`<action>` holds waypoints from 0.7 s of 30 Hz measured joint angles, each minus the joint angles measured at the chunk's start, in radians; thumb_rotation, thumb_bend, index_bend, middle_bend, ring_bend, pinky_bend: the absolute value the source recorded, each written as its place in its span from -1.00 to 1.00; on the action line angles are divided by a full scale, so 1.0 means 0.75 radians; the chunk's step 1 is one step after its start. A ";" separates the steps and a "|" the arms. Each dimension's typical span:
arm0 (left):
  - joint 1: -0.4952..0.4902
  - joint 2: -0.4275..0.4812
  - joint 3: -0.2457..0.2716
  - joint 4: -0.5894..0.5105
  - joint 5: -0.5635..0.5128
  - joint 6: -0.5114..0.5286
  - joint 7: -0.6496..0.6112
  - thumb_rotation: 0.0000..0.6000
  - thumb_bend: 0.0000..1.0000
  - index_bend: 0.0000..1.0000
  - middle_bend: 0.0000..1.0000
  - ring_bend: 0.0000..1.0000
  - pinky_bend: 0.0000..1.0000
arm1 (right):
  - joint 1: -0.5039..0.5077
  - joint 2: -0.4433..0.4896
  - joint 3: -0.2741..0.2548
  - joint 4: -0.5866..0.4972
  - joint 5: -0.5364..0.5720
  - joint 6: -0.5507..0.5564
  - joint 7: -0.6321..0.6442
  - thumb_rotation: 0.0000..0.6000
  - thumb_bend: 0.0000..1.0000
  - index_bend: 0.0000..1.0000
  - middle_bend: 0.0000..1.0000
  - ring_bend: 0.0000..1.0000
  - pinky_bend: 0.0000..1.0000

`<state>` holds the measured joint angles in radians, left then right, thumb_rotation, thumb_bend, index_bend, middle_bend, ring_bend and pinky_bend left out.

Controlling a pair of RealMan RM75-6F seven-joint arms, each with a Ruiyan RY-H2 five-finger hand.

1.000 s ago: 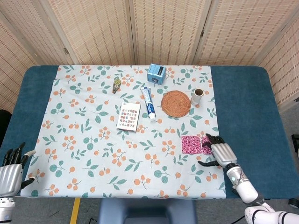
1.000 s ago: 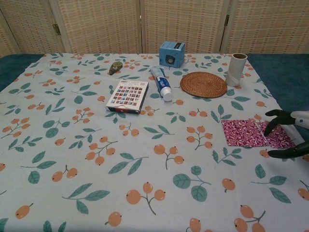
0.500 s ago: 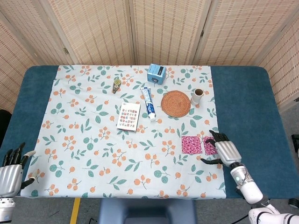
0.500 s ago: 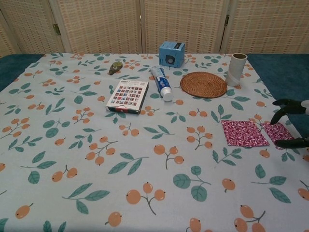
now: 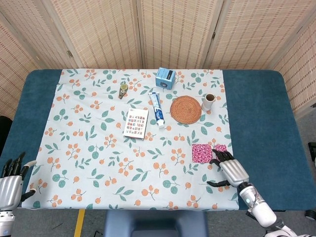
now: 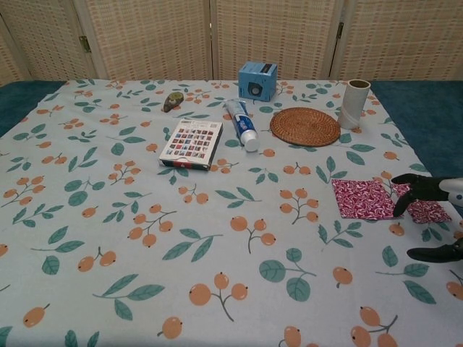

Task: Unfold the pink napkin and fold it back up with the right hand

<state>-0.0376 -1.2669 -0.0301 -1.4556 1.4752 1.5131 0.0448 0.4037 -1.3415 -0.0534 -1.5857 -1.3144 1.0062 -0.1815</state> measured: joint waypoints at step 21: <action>0.010 -0.002 0.000 0.026 -0.015 -0.008 -0.024 1.00 -0.15 -0.46 -0.92 -0.76 -1.00 | 0.034 -0.065 0.033 0.035 0.039 -0.063 -0.074 -0.09 -0.56 -0.47 -0.97 -1.00 -1.00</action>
<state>-0.0301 -1.2687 -0.0299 -1.4359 1.4637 1.5074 0.0265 0.4293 -1.3906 -0.0287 -1.5595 -1.2849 0.9593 -0.2372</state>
